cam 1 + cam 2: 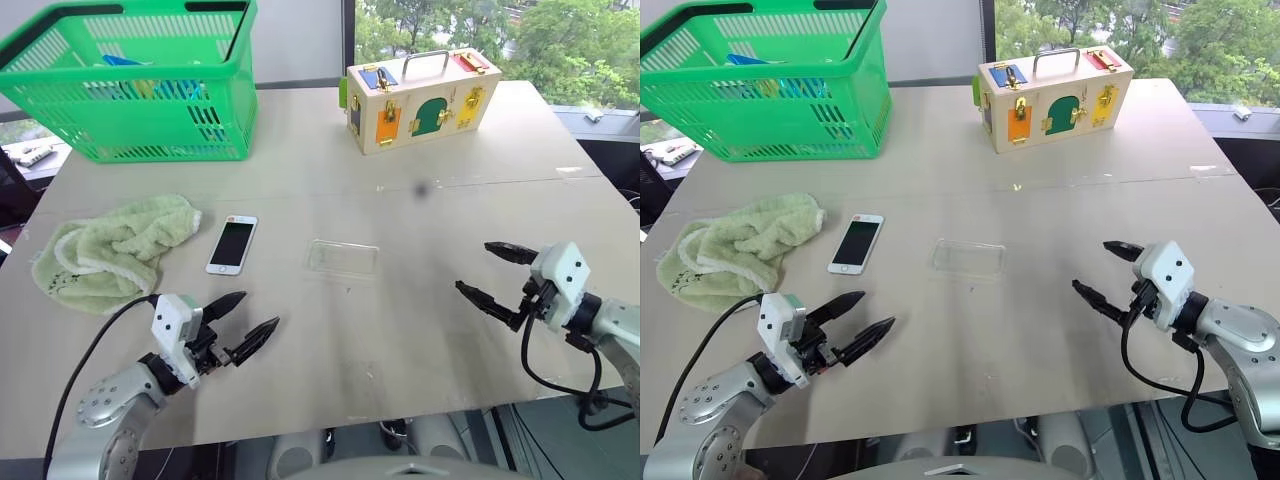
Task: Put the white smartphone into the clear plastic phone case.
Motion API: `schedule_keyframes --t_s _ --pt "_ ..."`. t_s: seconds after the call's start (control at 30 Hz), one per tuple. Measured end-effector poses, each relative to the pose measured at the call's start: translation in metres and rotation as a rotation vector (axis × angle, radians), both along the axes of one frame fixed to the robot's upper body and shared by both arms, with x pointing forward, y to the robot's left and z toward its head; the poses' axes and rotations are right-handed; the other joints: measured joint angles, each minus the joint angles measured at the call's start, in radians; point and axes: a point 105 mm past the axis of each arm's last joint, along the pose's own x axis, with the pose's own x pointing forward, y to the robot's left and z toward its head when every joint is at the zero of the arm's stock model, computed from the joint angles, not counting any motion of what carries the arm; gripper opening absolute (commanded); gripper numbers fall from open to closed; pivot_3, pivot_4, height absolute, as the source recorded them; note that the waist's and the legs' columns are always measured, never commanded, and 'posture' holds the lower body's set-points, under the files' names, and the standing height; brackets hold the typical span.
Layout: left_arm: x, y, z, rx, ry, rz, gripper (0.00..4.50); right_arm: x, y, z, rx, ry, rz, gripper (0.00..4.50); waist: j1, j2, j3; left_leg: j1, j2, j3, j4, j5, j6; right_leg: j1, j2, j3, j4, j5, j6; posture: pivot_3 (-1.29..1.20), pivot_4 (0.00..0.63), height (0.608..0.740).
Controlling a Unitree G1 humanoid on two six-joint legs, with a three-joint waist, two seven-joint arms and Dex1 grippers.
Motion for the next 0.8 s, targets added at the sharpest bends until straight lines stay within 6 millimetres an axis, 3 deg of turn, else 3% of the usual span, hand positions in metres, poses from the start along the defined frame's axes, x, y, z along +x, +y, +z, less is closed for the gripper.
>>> schedule_keyframes --t_s 0.07,0.13,0.23,0.33,0.5,0.57,0.8 --pt "0.001 0.001 0.000 -0.002 -0.002 0.005 4.46 0.000 0.000 0.000 0.003 0.001 0.004 4.50 0.000 0.000 0.000 0.000 0.000 0.000 0.000 0.000 0.000 0.000 0.000 0.000 0.000 0.000 0.000 0.00 0.150 0.740" --pt "0.018 0.011 0.004 -0.030 -0.021 0.083 4.46 -0.003 0.007 0.005 0.040 -0.003 0.046 4.50 0.005 0.001 0.000 0.000 0.000 -0.002 0.000 0.000 0.000 0.000 0.001 -0.001 0.000 0.000 0.000 0.00 0.150 0.740" --pt "0.042 0.030 0.022 -0.060 -0.074 0.209 4.46 -0.009 0.024 0.023 0.077 -0.063 0.135 4.50 0.010 0.000 0.001 -0.001 0.000 -0.004 0.000 0.000 0.001 0.001 0.001 -0.003 0.000 0.000 0.000 0.00 0.150 0.740" --pt "0.055 0.036 0.035 -0.059 -0.100 0.270 4.46 -0.013 0.032 0.032 0.089 -0.086 0.176 4.50 0.013 0.000 0.000 -0.001 0.000 -0.002 0.000 0.001 0.002 0.001 0.002 -0.002 0.000 0.000 0.000 0.00 0.150 0.740" --pt "0.076 0.052 0.031 0.077 0.018 0.467 4.46 -0.015 0.039 0.034 0.053 -0.072 0.179 4.50 0.021 -0.001 0.000 -0.002 -0.001 -0.001 0.000 0.003 0.005 0.001 0.004 -0.001 -0.001 0.000 0.000 0.00 0.150 0.740" --pt "0.084 0.052 0.027 0.136 0.108 0.547 4.46 -0.015 0.041 0.036 0.055 -0.068 0.186 4.50 0.024 -0.002 0.001 -0.002 -0.001 -0.001 0.000 0.003 0.005 0.001 0.004 -0.001 -0.001 0.000 0.000 0.00 0.150 0.740" --pt "0.095 0.038 0.023 0.170 0.266 0.583 4.46 -0.016 0.042 0.036 0.050 -0.057 0.194 4.50 0.022 -0.002 0.000 -0.001 -0.001 -0.001 0.000 0.003 0.005 0.001 0.005 -0.001 0.000 0.000 0.000 0.00 0.150 0.740"
